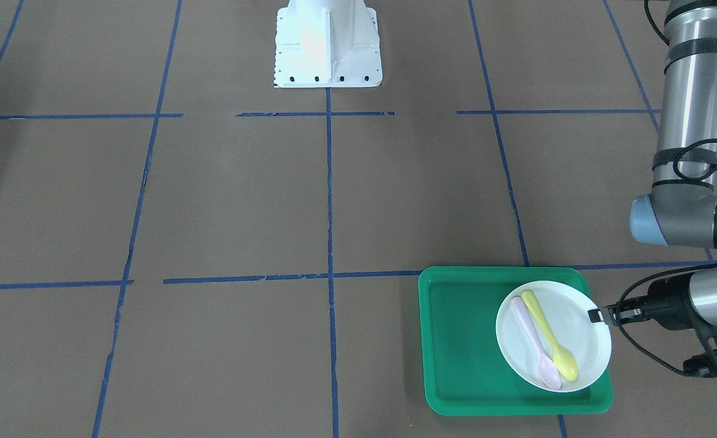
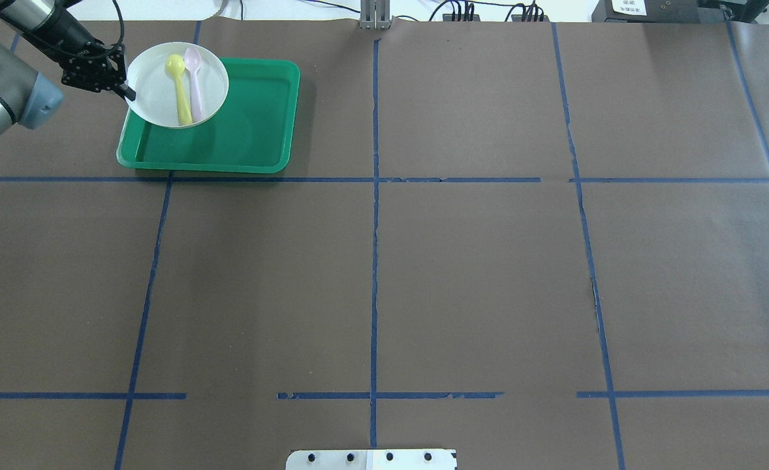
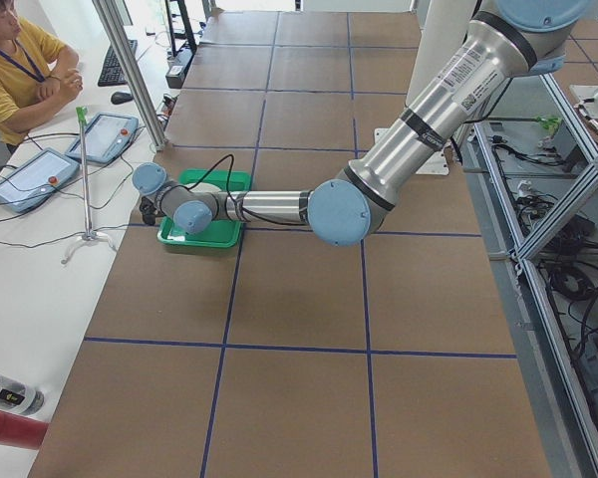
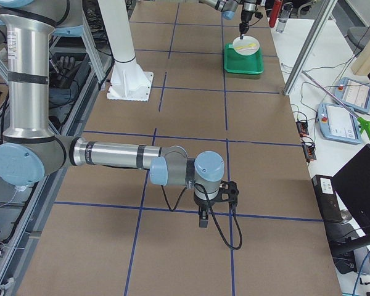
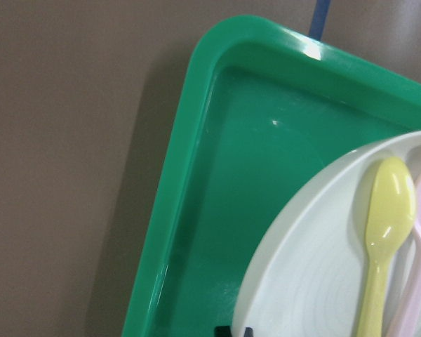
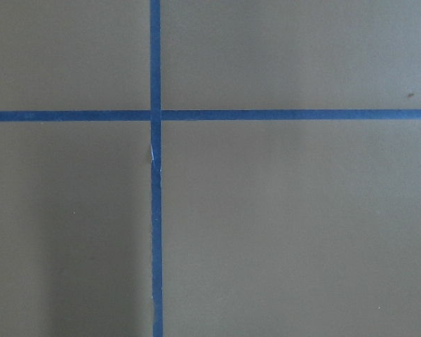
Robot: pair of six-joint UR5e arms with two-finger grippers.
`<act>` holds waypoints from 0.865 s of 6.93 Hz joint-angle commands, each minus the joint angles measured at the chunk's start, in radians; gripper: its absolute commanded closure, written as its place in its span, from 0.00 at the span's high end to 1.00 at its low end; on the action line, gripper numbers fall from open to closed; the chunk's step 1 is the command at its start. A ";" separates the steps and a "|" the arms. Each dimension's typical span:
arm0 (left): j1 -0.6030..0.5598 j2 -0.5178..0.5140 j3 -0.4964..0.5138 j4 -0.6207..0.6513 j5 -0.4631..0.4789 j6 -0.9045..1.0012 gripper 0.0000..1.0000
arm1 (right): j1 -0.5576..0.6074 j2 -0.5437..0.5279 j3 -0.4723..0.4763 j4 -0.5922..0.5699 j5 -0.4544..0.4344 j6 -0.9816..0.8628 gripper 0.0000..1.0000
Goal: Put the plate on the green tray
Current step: 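Lower the plate into the green tray and open the left gripper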
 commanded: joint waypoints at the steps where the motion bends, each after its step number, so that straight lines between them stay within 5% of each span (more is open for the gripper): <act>1: 0.023 -0.008 0.007 -0.074 0.080 -0.082 0.00 | 0.000 0.000 0.000 0.000 0.000 0.000 1.00; 6: 0.098 0.007 0.007 -0.156 0.091 -0.187 0.00 | 0.000 0.000 0.000 0.000 -0.001 0.000 1.00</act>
